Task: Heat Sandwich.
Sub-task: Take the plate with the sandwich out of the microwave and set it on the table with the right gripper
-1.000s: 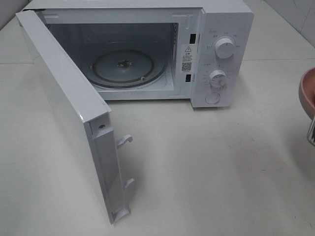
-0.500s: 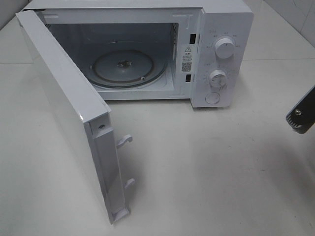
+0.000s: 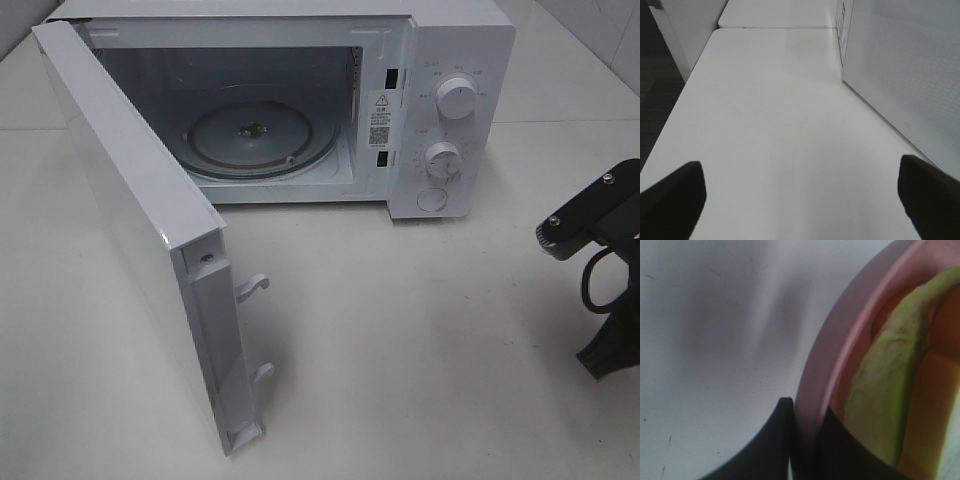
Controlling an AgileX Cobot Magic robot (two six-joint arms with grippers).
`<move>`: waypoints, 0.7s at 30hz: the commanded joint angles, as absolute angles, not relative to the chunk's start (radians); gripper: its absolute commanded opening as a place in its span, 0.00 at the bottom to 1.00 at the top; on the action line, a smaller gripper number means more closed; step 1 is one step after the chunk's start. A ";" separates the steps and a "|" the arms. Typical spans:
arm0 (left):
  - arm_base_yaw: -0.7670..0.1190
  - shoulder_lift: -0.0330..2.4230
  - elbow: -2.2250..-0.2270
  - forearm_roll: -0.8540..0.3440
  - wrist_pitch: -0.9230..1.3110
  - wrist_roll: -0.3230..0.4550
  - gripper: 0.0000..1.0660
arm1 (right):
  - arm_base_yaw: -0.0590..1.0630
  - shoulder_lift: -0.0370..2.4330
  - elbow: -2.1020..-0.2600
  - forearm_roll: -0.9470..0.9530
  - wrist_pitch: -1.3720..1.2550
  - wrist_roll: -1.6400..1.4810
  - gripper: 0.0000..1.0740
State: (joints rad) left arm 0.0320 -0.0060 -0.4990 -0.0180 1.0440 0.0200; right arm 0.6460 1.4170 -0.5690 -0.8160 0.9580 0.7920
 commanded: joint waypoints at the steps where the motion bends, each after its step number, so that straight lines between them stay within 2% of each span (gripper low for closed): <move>1: 0.037 -0.031 -0.495 -0.015 1.035 0.020 0.92 | 0.634 1.466 -0.589 -0.864 0.977 0.827 0.00; 21: 0.037 -0.031 -0.495 -0.015 1.035 0.020 0.92 | 0.418 1.630 -0.619 -0.945 0.815 0.956 0.00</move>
State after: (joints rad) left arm 0.0320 -0.0060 -0.4990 -0.0180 1.0440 0.0200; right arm 0.4350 1.6180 -0.6140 -0.9070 0.8080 0.9420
